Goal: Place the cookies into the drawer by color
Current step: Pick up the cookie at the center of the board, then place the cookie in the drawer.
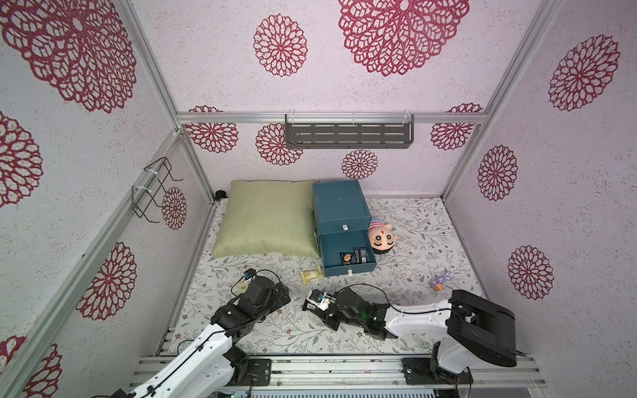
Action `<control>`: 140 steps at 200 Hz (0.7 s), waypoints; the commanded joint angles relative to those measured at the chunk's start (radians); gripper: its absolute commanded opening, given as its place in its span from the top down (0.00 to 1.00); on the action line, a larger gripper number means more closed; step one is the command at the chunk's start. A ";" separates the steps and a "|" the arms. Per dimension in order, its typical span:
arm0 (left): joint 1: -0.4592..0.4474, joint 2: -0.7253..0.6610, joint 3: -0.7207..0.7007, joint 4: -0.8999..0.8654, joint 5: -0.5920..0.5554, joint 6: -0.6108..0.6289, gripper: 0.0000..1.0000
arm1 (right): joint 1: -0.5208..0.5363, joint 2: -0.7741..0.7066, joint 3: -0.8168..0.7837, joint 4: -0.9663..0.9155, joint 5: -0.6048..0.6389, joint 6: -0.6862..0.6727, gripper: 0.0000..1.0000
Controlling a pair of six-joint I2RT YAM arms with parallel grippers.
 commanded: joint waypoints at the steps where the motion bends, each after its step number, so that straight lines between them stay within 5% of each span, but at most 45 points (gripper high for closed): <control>1: 0.009 -0.013 0.003 -0.007 -0.004 0.005 0.03 | -0.046 -0.107 -0.010 -0.019 0.058 0.063 0.64; 74: 0.010 0.008 -0.001 0.038 0.010 -0.007 0.03 | -0.252 -0.340 -0.007 -0.079 0.136 0.116 0.64; 140: 0.009 0.021 -0.013 0.068 0.021 -0.014 0.03 | -0.388 -0.325 0.051 -0.141 0.210 0.169 0.64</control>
